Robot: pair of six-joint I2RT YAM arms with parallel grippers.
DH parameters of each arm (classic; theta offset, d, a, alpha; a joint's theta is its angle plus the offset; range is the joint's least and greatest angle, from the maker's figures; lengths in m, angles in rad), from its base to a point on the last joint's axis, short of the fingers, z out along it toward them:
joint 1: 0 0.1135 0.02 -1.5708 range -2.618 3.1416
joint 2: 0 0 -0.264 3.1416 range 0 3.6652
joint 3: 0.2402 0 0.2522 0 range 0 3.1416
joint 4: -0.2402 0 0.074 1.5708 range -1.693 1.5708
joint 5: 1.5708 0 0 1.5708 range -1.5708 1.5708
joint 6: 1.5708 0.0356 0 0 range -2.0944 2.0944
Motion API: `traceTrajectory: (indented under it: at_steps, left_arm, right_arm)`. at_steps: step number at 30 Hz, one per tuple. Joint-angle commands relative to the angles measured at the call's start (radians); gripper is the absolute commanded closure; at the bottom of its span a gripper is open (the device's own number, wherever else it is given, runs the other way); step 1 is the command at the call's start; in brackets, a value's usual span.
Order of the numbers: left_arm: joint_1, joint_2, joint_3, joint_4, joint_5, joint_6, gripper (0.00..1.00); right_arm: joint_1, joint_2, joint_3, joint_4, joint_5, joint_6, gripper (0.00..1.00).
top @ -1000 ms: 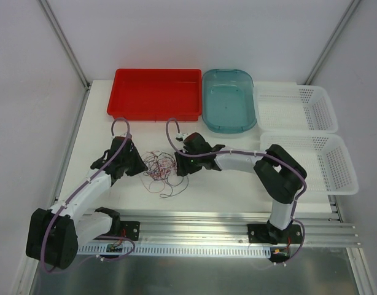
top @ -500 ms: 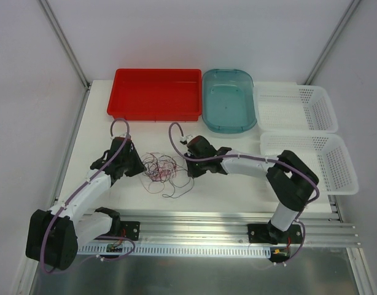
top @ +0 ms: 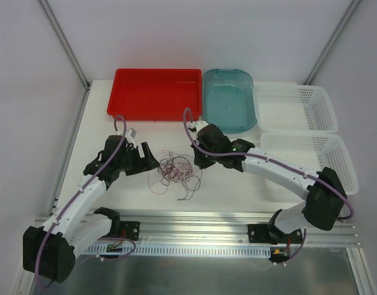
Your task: Untangle the cables
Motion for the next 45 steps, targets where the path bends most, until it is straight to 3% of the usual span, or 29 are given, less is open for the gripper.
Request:
traceTrajectory:
  at_steps: [1,4,11,18,28,37,45]
  left_arm:
    - [-0.012,-0.044,0.049,-0.013,0.126,0.002,0.18]
    - [-0.052,-0.038,0.062,-0.004,0.164,-0.031,0.14]
    - [-0.285,0.093,0.107,0.070,-0.045,-0.150,0.15]
    - [-0.368,0.276,0.189,0.136,-0.269,-0.265,0.21]
    - [-0.501,0.564,0.334,0.179,-0.369,-0.301,0.24]
    - [-0.482,0.667,0.319,0.165,-0.538,-0.313,0.33]
    - [-0.344,0.652,0.288,0.110,-0.566,-0.245,0.33]
  right_arm:
    - [0.002,-0.067,0.070,-0.082,0.003,-0.014,0.99]
    - [0.002,-0.096,0.093,-0.090,-0.023,-0.017,0.99]
    - [0.005,-0.127,0.142,-0.107,-0.034,-0.017,0.99]
    - [0.012,-0.122,0.186,-0.121,-0.089,-0.016,0.99]
    - [0.022,-0.159,0.226,-0.133,-0.117,0.004,0.99]
    - [0.022,-0.320,0.306,-0.223,-0.056,-0.037,0.99]
    - [-0.004,-0.454,0.442,-0.378,0.153,-0.114,0.99]
